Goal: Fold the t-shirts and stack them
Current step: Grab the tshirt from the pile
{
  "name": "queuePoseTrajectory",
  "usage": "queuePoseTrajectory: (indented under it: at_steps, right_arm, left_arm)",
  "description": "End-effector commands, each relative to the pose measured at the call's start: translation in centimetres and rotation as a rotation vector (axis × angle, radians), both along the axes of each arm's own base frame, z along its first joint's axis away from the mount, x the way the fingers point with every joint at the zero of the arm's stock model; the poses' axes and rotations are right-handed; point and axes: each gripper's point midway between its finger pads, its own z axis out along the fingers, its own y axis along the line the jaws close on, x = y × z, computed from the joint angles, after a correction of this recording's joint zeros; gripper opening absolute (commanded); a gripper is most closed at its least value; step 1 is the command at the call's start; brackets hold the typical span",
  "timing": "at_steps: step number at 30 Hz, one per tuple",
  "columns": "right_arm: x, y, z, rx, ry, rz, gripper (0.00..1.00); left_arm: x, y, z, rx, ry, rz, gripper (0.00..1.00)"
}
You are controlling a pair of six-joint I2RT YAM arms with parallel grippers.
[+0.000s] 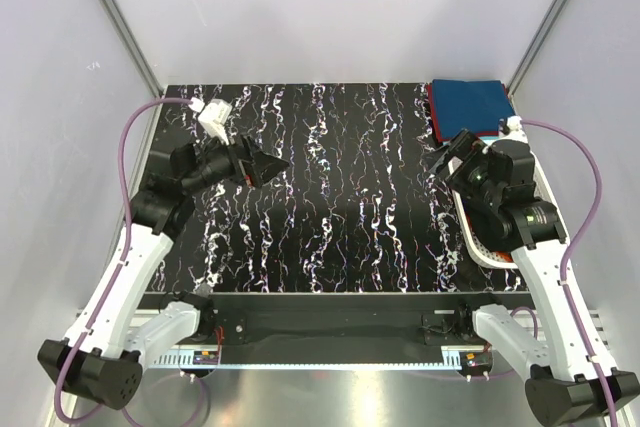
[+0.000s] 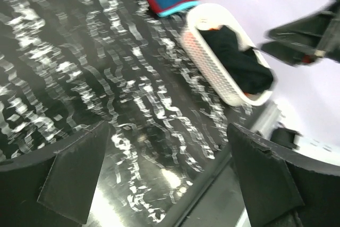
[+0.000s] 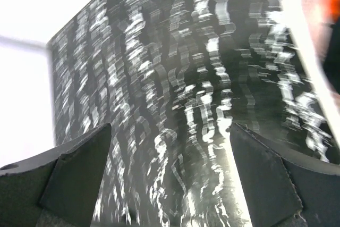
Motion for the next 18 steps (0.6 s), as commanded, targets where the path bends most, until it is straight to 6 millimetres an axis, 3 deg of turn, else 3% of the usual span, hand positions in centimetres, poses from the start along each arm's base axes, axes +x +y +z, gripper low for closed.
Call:
queuePoseTrajectory:
  at_steps: [1, 6, 9, 13, 14, 18]
  right_arm:
    - [-0.1, -4.4, -0.8, -0.049, 0.048, -0.275, 1.0]
    - [-0.5, -10.0, -1.6, -0.167, 0.075, -0.583, 0.99]
    - [-0.4, -12.2, -3.2, -0.21, 0.123, -0.707, 0.98]
    - [0.5, -15.4, -7.9, -0.254, 0.325, -0.805, 0.95]
    - [0.2, -17.6, -8.7, -0.238, 0.366, -0.871, 0.95]
    - [0.9, -18.3, -11.9, -0.117, 0.46, -0.862, 0.92]
  left_arm:
    - [1.2, 2.2, -1.8, 0.065, -0.025, 0.147, 0.99]
    - [1.4, 3.2, -4.3, 0.127, -0.012, 0.19, 0.99]
    - [1.5, 3.8, -5.8, 0.155, 0.005, 0.219, 0.99]
    - [2.0, 4.8, -6.8, 0.192, 0.015, 0.274, 0.99]
    - [1.9, 4.8, -6.8, 0.194, 0.015, 0.275, 0.99]
    - [1.9, 5.0, -7.0, 0.193, 0.019, 0.288, 0.99]
